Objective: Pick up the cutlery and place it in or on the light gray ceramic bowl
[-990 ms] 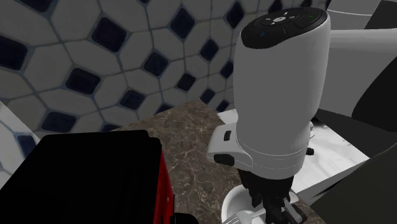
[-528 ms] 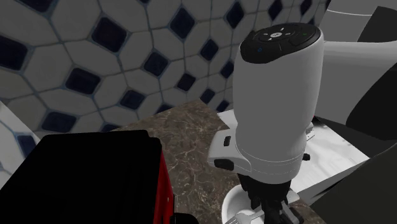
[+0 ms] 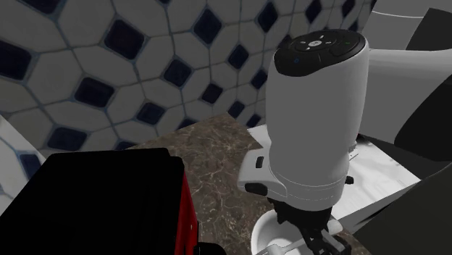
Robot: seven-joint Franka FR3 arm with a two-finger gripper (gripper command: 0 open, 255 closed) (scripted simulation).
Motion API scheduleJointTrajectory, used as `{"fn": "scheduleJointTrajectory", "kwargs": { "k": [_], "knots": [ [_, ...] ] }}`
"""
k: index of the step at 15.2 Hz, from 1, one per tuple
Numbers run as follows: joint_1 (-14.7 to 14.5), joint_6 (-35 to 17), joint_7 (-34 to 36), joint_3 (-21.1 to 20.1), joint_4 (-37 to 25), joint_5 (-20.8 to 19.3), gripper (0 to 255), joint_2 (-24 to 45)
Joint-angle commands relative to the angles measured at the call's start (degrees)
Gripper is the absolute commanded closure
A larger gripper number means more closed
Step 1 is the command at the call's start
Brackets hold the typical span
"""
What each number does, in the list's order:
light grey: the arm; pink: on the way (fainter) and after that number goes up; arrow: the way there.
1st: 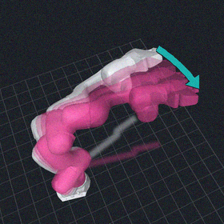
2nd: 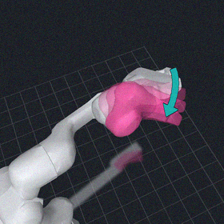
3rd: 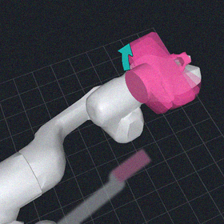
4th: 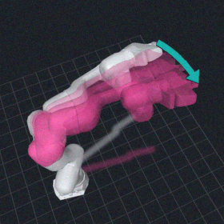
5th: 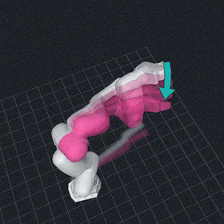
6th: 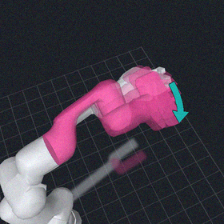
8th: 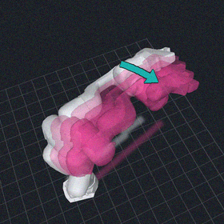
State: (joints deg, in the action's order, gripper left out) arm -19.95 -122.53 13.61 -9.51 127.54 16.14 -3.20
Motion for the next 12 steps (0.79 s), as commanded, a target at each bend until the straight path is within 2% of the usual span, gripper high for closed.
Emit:
{"fn": "scheduleJointTrajectory", "kwargs": {
  "k": [1, 5, 12],
  "knots": [
    [-0.02, -0.09, 0.02, -0.02, -0.04, 0.0, 0, 0.14],
    [0.81, 7.17, 0.31, 0.92, -4.46, -0.77, 0, -2.54],
    [0.8, 7.17, 0.31, 0.92, -4.46, -0.77, 0, -2.54]
  ]
}}
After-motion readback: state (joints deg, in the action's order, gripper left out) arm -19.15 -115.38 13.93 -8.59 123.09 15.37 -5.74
